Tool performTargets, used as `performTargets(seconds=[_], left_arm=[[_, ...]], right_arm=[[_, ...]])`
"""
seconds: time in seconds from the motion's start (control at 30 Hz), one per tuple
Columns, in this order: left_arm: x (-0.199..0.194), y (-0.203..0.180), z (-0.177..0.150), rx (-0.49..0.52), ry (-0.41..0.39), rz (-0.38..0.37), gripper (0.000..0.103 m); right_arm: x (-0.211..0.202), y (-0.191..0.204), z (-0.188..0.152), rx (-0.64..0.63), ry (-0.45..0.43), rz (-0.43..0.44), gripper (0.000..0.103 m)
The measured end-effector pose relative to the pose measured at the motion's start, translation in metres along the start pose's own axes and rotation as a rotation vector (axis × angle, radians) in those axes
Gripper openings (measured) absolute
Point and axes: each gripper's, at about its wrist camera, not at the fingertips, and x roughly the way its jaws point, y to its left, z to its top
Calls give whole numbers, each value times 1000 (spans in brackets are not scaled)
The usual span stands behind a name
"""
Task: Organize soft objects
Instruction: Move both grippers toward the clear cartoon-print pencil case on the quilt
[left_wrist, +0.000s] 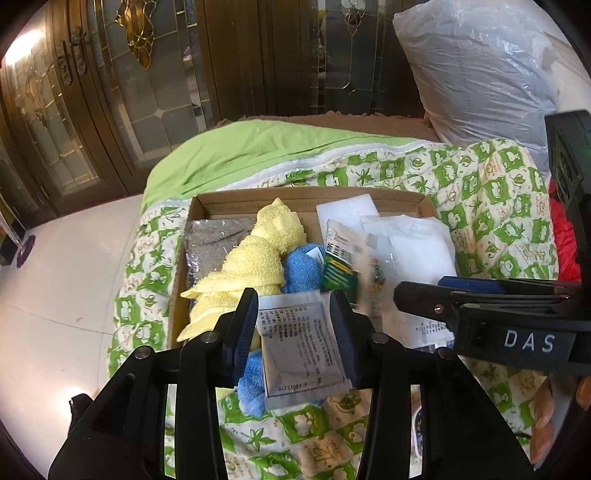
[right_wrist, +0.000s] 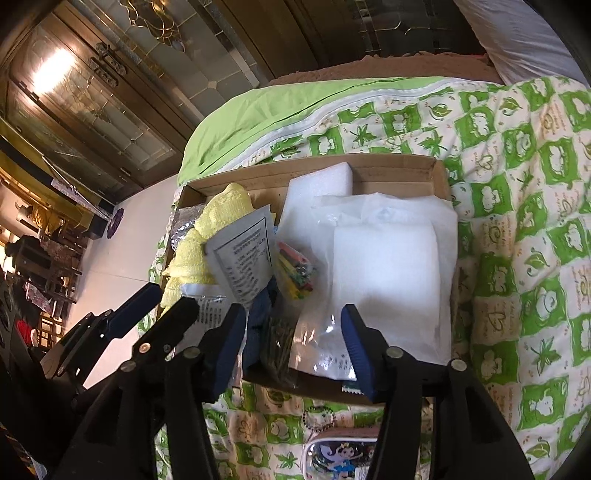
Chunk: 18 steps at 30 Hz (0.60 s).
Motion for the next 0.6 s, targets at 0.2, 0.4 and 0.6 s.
performTargets(seconds=[0.2,0.4,0.6], left_arm=[[-28,1,-15,4,-40,-1,40],[-48,2,-56,-21,-50,-24,52],[-35,-6,-100,-76,19,-92,52]], right_arm=[[-11,-11,-14,20,2,-7,60],[-21,-26,-40,56,10,-2,63],[-24,-47,-75,125,22,6,65]])
